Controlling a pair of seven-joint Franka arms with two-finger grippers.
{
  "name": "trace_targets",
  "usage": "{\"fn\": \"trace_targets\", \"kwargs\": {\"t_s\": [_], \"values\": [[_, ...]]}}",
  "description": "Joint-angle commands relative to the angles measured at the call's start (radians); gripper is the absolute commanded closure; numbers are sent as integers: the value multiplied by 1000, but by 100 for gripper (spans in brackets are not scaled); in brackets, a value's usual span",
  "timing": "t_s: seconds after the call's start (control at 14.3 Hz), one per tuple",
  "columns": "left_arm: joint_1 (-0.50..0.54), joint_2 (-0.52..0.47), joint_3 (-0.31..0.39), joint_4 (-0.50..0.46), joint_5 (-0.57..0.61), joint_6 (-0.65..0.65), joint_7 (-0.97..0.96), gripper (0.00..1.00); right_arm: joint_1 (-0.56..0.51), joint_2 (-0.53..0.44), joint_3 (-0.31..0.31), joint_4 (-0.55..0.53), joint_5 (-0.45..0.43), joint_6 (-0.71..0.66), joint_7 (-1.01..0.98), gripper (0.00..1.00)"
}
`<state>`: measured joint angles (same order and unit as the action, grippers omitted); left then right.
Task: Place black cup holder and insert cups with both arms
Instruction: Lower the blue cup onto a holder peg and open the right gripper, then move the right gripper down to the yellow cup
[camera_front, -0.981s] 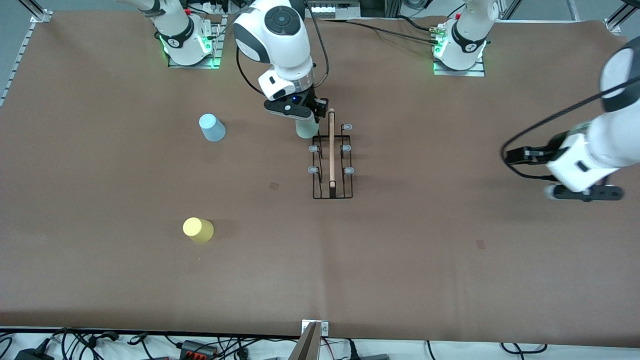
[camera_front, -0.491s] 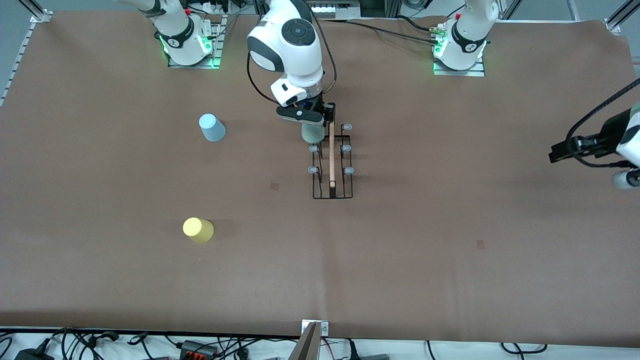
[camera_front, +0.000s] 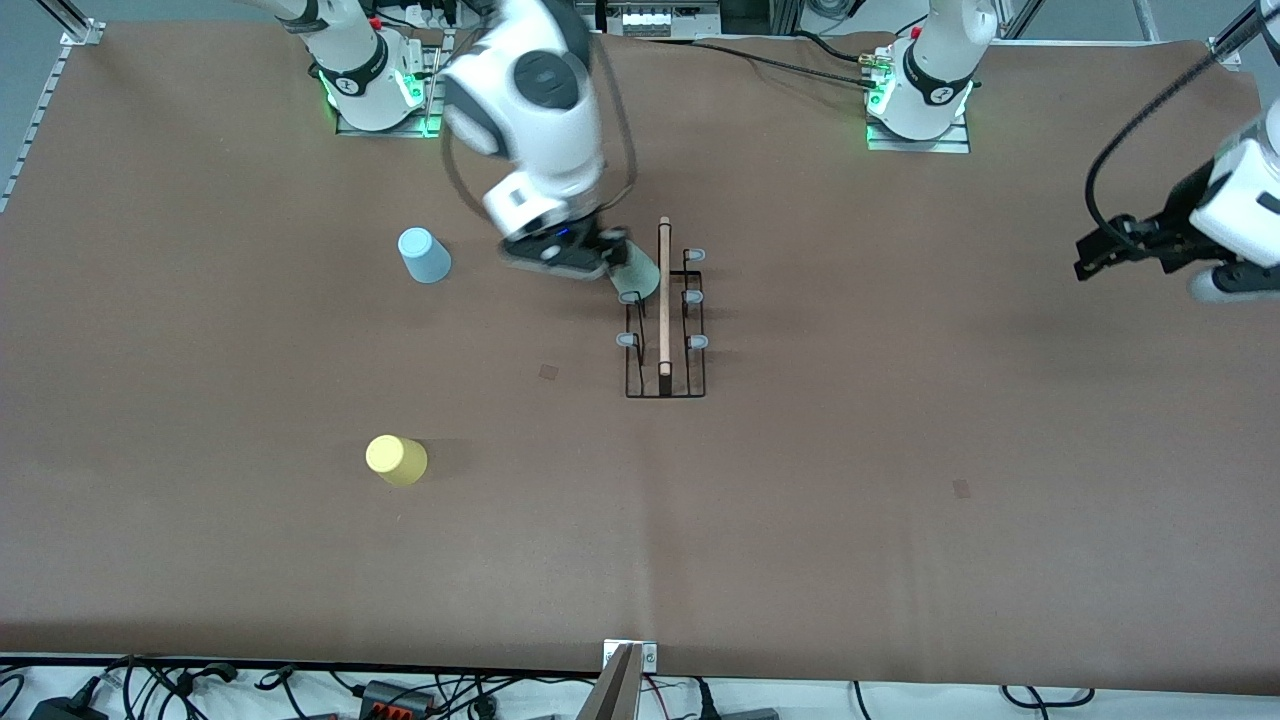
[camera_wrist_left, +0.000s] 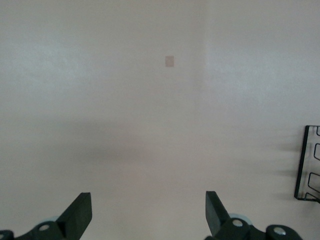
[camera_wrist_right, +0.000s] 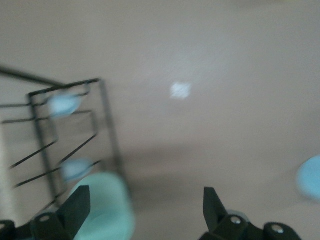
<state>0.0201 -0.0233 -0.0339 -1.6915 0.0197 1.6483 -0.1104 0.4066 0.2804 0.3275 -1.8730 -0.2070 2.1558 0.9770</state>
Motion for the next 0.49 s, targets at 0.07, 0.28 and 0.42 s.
{"fn": "trace_targets", "kwargs": {"t_s": [0.07,0.28,0.42], "values": [[-20,-26,9,-28,-20,25,18,0,-219,-6,-16,-14,-6,-28,-379,0],[-20,-24,9,-27,-20,22,18,0,-288,54,-129,-17,-11,79,-630,0],[-20,-26,9,-27,-20,22,20,0,-310,114,-180,-15,-11,189,-719,0]]}}
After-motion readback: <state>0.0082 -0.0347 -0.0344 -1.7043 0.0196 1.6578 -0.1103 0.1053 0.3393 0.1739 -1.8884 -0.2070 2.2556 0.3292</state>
